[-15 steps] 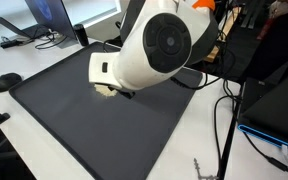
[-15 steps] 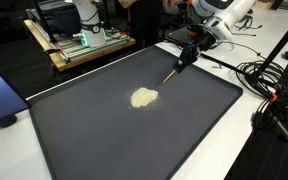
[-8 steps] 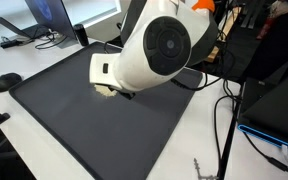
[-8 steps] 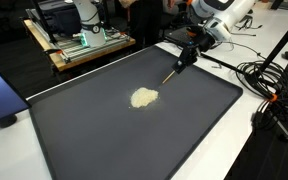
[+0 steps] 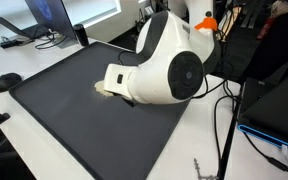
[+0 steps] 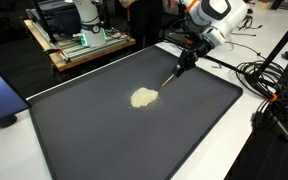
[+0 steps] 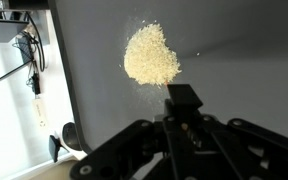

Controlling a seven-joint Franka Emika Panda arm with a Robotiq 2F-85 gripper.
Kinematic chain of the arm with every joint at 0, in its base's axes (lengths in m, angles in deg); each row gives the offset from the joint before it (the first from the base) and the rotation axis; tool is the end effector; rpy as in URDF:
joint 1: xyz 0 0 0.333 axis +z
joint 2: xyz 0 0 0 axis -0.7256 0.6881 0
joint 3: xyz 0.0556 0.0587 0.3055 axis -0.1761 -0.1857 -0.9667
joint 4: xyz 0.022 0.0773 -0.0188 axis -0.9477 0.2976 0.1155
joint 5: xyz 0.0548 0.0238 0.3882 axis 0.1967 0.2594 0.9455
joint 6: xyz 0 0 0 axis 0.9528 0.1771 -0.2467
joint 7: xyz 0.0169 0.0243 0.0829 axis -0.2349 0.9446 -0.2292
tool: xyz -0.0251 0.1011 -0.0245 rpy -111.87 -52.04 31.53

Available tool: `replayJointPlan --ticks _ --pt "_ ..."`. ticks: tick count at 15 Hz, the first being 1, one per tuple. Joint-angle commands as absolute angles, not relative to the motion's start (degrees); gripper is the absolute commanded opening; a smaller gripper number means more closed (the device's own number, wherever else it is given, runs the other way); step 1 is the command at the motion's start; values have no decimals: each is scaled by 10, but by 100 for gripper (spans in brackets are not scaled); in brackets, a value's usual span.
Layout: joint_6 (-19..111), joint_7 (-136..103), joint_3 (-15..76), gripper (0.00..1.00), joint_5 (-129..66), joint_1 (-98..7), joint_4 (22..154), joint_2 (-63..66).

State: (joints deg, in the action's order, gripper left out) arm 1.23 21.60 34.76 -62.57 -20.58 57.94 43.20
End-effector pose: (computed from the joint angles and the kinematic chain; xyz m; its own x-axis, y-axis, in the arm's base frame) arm 0.6938 0.1943 0.1965 0.9759 -0.2166 0.0270 -0.1603 -0.6272 0.7622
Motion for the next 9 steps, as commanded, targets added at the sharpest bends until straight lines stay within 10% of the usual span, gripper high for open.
replayJointPlan --ticks 1,9 --pt "22 244 366 3 -658 -191 562 457" --pt "72 189 344 3 -627 -232 588 424"
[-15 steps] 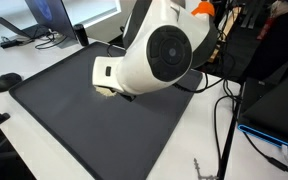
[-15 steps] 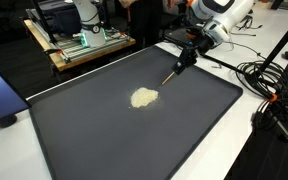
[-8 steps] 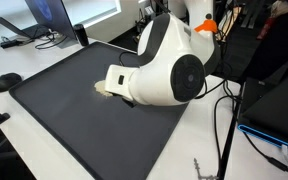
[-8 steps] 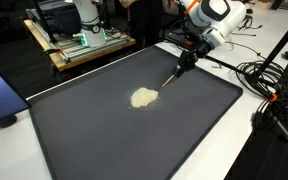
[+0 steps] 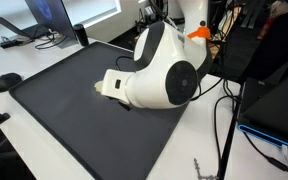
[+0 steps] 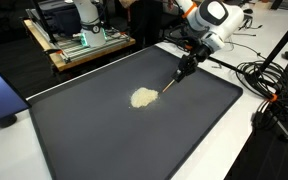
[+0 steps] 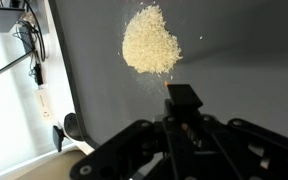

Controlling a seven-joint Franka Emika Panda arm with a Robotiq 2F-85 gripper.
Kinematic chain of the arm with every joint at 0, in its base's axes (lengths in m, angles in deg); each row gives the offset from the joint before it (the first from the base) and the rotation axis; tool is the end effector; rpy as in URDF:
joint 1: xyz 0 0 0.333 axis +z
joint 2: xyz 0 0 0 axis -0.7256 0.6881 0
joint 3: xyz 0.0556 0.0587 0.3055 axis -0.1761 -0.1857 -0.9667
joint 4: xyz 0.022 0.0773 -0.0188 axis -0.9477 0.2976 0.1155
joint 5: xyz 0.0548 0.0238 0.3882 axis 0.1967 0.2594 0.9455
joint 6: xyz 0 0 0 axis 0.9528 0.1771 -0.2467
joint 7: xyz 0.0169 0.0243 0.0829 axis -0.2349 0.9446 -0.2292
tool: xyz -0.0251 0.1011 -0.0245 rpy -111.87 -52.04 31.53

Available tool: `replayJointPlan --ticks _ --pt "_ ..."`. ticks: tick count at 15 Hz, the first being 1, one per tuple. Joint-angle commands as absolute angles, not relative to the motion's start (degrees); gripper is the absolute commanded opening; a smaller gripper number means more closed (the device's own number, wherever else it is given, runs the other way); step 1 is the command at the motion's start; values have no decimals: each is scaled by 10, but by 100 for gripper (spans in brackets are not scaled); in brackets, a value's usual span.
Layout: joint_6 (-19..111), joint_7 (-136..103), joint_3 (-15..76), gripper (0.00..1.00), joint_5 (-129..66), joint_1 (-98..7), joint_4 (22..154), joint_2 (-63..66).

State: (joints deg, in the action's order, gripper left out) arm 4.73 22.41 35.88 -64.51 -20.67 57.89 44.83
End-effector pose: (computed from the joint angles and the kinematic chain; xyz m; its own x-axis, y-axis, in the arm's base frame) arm 0.7016 0.1861 0.1812 0.9806 -0.1834 0.0686 -0.1689 -0.6149 0.7703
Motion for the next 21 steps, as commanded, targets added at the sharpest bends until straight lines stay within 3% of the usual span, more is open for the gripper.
replayJointPlan --ticks 1,13,21 --pt "83 175 340 3 -619 -243 592 416" --pt "137 -29 303 3 -431 -388 628 328" --pt "203 -137 289 3 -344 -469 725 272"
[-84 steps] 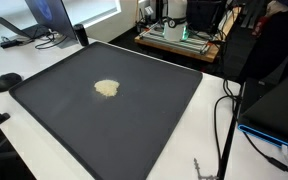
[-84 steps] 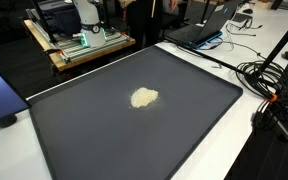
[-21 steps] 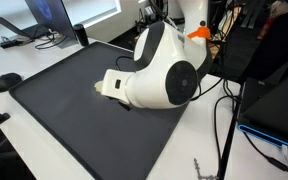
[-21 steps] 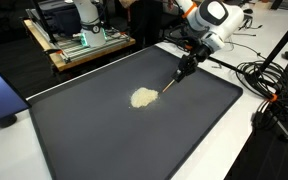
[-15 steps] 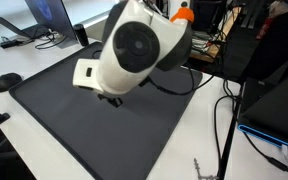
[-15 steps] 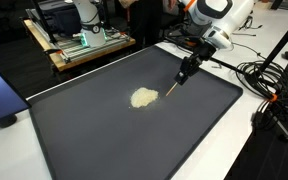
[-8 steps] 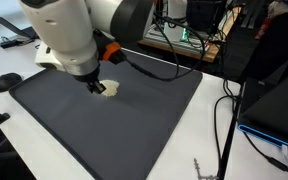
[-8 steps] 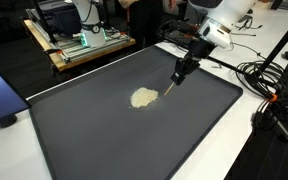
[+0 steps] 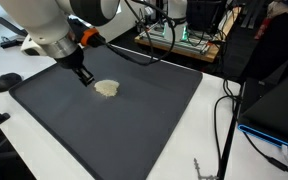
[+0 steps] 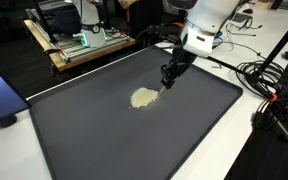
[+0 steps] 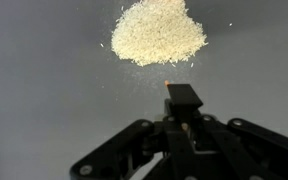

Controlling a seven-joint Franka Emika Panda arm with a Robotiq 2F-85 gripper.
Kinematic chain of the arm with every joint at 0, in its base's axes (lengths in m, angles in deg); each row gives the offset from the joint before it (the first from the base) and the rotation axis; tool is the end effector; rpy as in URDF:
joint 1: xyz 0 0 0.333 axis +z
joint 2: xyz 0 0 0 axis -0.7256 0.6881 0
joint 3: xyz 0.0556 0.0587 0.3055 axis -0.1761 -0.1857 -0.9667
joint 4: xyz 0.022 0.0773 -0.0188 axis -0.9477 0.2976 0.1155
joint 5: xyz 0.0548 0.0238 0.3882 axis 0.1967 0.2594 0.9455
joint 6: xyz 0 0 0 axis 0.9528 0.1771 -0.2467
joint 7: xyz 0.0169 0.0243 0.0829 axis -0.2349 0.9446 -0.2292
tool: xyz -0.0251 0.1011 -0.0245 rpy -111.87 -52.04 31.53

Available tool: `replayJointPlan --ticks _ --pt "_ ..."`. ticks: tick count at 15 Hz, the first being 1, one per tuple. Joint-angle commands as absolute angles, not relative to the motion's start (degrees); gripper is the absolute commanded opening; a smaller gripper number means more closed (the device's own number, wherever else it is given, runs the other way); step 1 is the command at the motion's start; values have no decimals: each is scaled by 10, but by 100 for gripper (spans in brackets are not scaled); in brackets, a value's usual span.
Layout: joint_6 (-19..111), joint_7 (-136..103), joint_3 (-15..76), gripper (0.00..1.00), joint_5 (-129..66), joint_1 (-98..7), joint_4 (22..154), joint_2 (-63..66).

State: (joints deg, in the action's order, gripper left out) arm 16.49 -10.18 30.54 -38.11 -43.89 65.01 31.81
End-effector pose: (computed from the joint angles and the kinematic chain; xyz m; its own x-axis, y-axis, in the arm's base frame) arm 0.7346 -0.0150 0.2755 0.9772 -0.1511 -0.1494 -0.1145 -0.9667 0.2287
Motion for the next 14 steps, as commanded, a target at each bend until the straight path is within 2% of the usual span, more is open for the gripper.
replayJointPlan --ticks 1,7,8,12,13,14 --pt "216 -142 289 3 -332 -477 741 264" --pt "272 -176 288 3 -270 -517 826 218" --pt "247 -163 300 13 -294 -500 769 258" --pt "257 -167 300 13 -285 -508 796 239" --pt "242 -164 300 3 -289 -505 784 245" --pt "228 -170 298 3 -283 -509 773 250"
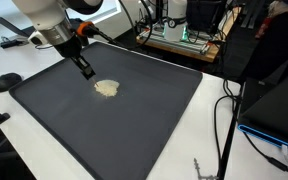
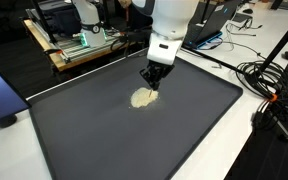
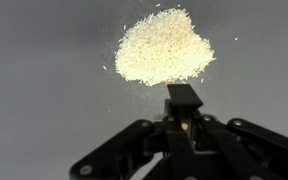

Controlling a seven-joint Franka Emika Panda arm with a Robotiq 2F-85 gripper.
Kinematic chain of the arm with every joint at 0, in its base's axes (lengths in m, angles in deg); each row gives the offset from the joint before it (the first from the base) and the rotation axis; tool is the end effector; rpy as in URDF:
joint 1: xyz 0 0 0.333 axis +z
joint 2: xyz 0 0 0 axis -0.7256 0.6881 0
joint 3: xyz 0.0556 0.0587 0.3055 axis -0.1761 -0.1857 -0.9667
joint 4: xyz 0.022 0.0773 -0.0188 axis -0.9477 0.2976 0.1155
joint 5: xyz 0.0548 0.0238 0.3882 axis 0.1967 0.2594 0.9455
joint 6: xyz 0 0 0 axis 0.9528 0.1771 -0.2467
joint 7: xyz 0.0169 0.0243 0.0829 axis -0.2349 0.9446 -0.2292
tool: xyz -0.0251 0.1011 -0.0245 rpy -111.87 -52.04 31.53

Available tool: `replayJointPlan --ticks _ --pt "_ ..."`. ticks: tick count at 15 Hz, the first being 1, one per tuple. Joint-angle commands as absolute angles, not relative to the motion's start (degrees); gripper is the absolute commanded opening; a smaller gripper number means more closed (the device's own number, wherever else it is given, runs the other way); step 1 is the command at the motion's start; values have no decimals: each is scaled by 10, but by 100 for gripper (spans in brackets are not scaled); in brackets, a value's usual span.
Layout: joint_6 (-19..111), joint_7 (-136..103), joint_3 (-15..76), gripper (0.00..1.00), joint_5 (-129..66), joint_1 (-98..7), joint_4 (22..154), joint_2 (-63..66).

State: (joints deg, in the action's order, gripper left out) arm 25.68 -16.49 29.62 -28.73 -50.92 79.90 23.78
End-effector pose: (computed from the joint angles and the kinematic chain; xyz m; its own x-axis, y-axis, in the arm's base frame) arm 0.6952 -0.0824 0.2699 0.9699 -0.1978 -0.1423 -0.1933 -0.9801 0.0454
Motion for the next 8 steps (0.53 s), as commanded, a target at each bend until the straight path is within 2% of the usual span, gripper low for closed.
replayJointPlan --ticks 1,8 --pt "224 -181 293 3 -276 -515 770 252" --pt "228 -269 275 3 -202 -575 774 257"
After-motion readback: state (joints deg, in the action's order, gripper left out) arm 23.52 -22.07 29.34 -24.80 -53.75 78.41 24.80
